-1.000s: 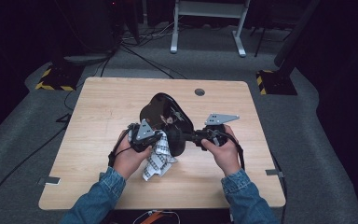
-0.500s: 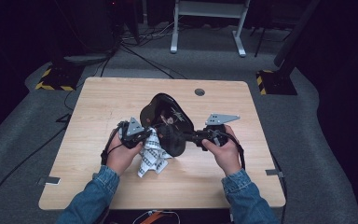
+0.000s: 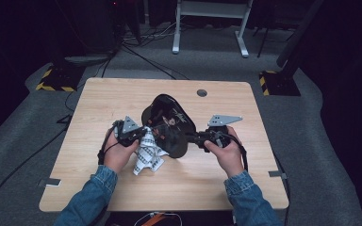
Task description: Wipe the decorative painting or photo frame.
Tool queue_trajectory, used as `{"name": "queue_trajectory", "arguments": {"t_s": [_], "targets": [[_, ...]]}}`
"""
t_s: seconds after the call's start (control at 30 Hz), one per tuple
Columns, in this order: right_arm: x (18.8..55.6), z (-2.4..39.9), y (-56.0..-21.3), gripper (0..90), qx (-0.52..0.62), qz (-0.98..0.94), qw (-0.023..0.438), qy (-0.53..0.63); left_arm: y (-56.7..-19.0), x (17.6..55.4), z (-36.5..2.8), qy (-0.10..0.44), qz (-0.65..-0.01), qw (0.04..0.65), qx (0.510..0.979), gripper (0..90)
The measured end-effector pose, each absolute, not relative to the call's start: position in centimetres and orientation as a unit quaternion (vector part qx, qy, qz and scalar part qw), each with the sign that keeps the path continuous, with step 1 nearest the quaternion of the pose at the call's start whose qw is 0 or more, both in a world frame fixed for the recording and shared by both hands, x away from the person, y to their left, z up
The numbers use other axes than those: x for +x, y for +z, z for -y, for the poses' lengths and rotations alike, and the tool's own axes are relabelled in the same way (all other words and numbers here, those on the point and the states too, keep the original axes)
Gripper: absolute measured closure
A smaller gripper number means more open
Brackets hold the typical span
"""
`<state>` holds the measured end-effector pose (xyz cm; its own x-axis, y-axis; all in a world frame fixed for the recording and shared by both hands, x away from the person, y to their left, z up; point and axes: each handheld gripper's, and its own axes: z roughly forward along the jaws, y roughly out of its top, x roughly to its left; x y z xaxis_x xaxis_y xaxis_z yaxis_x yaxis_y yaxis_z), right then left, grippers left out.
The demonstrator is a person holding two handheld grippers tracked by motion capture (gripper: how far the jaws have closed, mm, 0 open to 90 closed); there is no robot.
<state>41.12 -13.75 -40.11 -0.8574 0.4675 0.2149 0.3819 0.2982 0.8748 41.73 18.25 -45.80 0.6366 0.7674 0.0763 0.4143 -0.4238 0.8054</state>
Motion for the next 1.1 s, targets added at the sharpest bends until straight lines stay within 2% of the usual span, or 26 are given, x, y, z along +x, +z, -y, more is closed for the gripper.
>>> {"name": "queue_trajectory", "arguments": {"t_s": [0.3, 0.43, 1.1], "targets": [[41.1, 13.7, -40.1, 78.0, 0.264, -0.804, 0.04, 0.531, -45.4, 39.7, -14.6, 0.2, -0.312, 0.408, 0.834, 82.9], [41.2, 13.8, -40.1, 78.1, 0.264, -0.804, 0.039, 0.531, -45.4, 39.3, -13.9, 0.207, -0.297, 0.401, 0.841, 82.9], [41.2, 13.8, -40.1, 77.9, 0.265, -0.804, 0.04, 0.531, -47.8, 41.7, -18.1, 0.214, -0.367, 0.369, 0.827, 82.7]]}}
